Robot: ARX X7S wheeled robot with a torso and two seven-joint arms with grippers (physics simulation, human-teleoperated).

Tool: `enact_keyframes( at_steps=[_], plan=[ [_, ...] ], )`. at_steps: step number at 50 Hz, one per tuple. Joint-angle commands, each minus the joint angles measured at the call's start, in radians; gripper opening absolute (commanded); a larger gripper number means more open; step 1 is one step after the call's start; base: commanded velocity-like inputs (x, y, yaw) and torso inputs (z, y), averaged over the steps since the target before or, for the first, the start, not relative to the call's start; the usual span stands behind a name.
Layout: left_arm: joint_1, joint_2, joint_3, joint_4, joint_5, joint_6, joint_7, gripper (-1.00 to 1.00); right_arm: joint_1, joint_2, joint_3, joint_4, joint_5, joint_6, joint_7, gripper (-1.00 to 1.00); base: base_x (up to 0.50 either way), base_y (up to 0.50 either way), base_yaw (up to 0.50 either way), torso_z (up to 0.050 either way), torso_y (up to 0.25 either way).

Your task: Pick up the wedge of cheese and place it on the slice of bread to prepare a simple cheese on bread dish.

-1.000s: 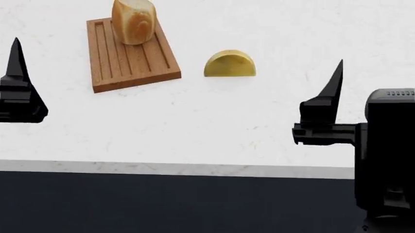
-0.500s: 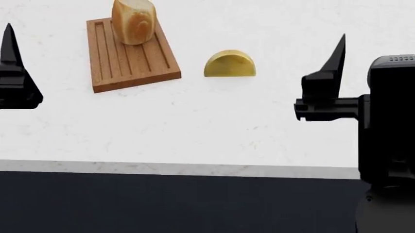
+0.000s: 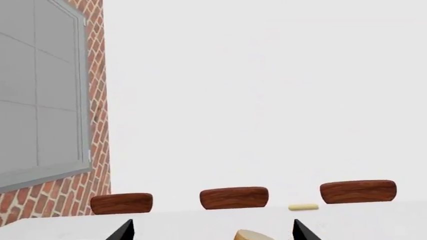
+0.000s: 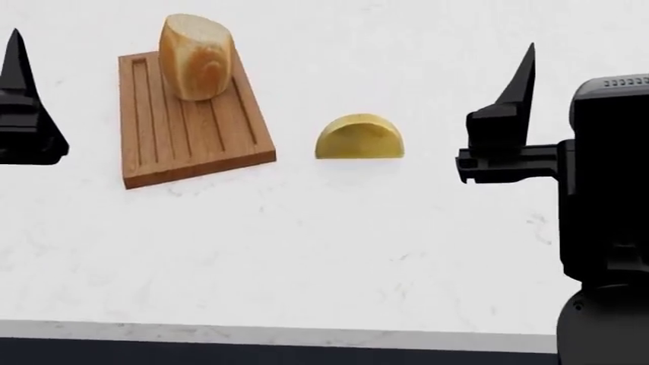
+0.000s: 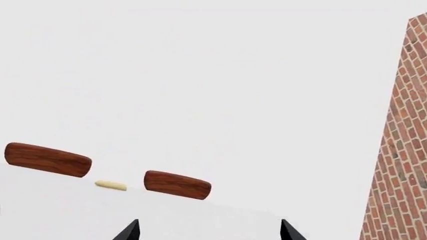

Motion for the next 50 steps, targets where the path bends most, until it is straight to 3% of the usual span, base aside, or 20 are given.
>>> enact_keyframes(
  at_steps=[1,17,50],
  plan=[
    [0.004,-0.003,0.007,-0.008,0.0,0.01,-0.003,1.0,0.002,0.002,-0.004,0.002,0.002,0.003,0.001,1.0,0.32,0.0,0.0,0.0,0.0],
    [0.003,-0.004,0.008,0.0,-0.013,0.003,-0.007,1.0,-0.001,0.005,-0.014,0.004,0.0,0.002,0.006,1.0,0.31,0.02,0.0,0.0,0.0],
    [0.006,-0.012,0.016,-0.016,-0.021,0.017,-0.013,1.0,-0.009,0.009,-0.014,0.016,0.004,-0.005,0.013,1.0,0.14,0.23,0.0,0.0,0.0]
  ],
)
